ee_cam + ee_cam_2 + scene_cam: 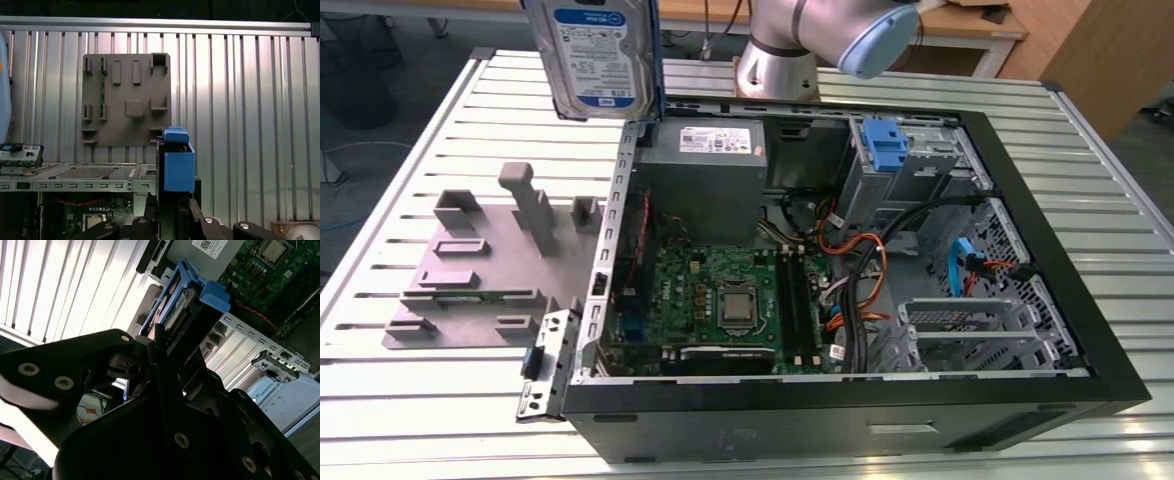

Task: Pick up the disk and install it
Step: 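Pick up the disk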

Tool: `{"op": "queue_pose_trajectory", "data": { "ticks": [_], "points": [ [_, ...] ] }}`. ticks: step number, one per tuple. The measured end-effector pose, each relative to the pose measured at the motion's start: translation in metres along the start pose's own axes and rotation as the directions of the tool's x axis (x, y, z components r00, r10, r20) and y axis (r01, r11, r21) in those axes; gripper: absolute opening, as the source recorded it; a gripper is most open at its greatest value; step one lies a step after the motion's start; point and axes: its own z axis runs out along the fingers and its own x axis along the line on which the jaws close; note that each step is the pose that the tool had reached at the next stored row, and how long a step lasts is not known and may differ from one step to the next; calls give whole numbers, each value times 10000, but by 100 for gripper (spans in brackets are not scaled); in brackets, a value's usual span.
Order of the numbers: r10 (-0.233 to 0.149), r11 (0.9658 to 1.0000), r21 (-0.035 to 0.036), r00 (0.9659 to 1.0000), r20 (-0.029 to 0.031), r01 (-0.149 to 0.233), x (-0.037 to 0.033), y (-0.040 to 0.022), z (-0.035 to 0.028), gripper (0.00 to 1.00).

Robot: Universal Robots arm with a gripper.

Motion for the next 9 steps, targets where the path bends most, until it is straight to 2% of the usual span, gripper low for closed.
{"op": "queue_pose_trajectory", "data": {
  "ticks": [4, 9],
  "points": [
    [12, 10000, 0, 10000, 0, -12, -1, -61, -3, 35],
    [26, 10000, 1, 10000, 2, -26, -1, -69, -4, 35]
  ]
}}
